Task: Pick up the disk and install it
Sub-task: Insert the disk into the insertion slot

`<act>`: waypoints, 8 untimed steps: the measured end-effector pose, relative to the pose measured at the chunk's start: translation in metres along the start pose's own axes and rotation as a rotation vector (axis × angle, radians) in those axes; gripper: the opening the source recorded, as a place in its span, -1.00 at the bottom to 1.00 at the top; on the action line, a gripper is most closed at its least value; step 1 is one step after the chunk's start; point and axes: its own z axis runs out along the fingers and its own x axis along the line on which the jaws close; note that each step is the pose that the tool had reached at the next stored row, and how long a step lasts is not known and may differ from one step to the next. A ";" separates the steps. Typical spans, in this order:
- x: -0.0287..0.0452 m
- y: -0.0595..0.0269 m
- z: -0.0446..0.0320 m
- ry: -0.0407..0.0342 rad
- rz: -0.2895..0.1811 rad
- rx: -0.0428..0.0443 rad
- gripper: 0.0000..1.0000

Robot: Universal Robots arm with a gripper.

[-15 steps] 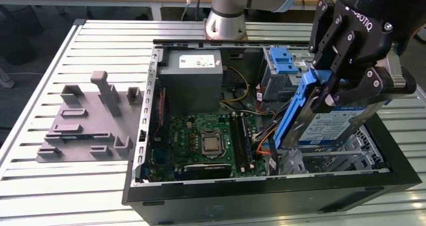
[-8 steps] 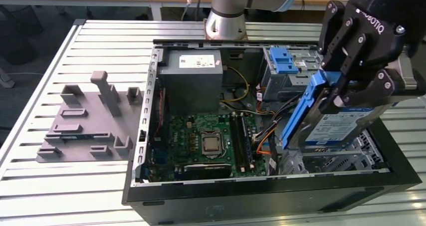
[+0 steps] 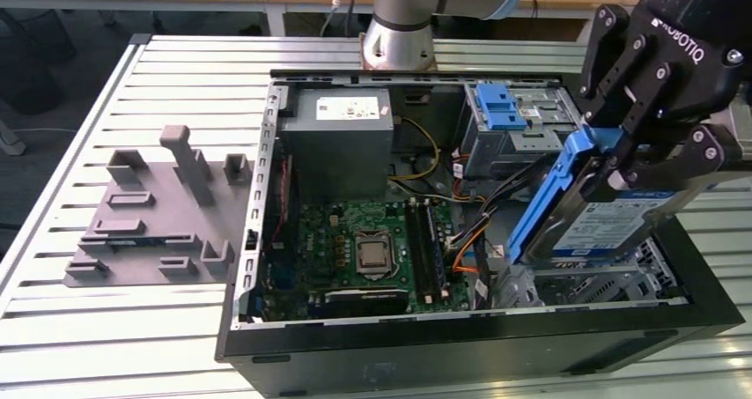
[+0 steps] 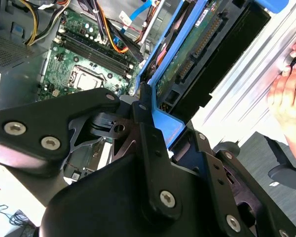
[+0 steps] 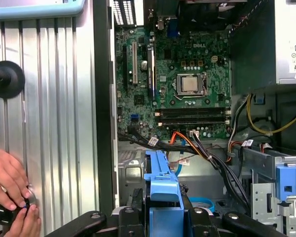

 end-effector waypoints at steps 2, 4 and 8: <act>-0.0001 -0.0021 0.0009 0.0002 0.000 -0.0005 -0.27; -0.0003 -0.0039 0.0018 0.0003 0.000 -0.0006 -0.27; -0.0006 -0.0076 0.0031 0.0002 0.000 -0.0005 -0.27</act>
